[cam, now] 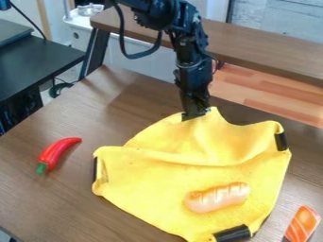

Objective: Unfold the cloth from bottom right to top left

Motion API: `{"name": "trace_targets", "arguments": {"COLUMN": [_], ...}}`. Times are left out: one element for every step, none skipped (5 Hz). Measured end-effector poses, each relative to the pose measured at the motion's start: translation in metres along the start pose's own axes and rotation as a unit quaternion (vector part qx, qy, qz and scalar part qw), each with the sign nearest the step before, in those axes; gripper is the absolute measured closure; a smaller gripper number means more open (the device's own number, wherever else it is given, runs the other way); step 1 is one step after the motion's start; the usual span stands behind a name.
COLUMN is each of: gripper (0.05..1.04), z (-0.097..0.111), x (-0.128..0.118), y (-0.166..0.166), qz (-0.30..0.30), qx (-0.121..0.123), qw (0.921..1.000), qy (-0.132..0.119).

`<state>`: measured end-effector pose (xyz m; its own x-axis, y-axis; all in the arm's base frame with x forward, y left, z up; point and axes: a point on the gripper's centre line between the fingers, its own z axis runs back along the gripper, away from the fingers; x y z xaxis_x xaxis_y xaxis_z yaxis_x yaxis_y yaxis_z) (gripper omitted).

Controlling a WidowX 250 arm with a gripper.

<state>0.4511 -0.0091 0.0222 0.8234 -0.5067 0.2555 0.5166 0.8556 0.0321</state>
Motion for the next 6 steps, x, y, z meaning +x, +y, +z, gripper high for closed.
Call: {"name": "trace_targets", "arguments": {"gripper": [1.035,1.035,1.035,1.035,1.035,1.035], "z": [-0.006,-0.013,-0.011,-0.008,-0.005,-0.006], "x": [0.006,0.006,0.011,0.013,0.011,0.01], "y": [0.011,0.023,0.031,0.042,0.05,0.05], "qz": [0.003,0.013,0.016,0.021,0.015,0.011], "qx": [-0.008,-0.011,-0.007,-0.004,0.005,0.005], "qw": [0.9999,0.9998,0.9998,0.9998,0.9999,0.9999], "qy": [0.008,0.013,0.013,0.005,0.007,0.007]}}
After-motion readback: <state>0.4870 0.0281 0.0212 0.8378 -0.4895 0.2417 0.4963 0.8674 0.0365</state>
